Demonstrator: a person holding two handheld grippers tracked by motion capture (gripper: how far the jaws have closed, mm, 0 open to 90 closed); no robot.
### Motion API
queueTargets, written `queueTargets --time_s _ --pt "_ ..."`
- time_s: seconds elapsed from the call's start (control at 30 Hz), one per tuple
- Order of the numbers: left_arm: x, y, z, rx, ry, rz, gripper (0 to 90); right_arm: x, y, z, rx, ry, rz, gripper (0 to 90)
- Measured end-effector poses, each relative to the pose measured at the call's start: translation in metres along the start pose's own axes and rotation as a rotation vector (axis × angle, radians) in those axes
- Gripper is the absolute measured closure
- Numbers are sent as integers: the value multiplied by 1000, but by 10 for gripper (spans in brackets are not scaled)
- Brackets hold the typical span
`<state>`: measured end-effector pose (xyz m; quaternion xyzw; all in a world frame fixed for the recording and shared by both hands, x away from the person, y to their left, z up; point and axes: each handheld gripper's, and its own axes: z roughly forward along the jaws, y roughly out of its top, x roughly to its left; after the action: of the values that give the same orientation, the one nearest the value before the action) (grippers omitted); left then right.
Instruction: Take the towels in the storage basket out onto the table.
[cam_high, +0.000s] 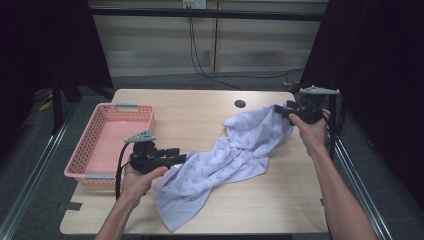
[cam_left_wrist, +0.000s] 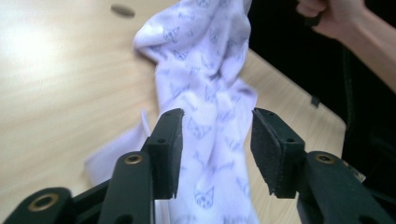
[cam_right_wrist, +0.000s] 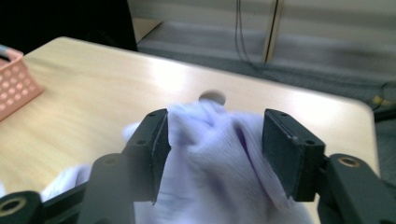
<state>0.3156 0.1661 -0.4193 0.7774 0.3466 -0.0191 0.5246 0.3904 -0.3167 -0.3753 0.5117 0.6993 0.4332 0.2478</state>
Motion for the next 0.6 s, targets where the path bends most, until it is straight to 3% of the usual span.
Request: queueTargets --time_s 0.13,0.23,0.37,0.4,0.47,0.5,0.57,0.6 --pt "1 -17 4 49 -3 12 548 7 -20 -10 23 41 -7 378" --pt "6 -34 10 79 -15 1 592 20 -40 -18 41 111 -16 386" --pt "16 -54 24 189 43 18 613 47 -71 -22 84 189 -39 391" --pt "14 -55 27 220 75 67 639 56 -79 -21 101 212 -55 391" --pt "13 -54 30 227 83 73 722 74 -94 -20 134 252 -83 393" --pt "12 -55 32 234 113 83 761 81 -98 -19 149 269 -91 396" --pt "11 -58 35 246 70 78 821 102 -111 -18 174 312 -116 409" --pt "9 -59 37 260 68 83 839 112 -117 -18 186 355 -117 422"
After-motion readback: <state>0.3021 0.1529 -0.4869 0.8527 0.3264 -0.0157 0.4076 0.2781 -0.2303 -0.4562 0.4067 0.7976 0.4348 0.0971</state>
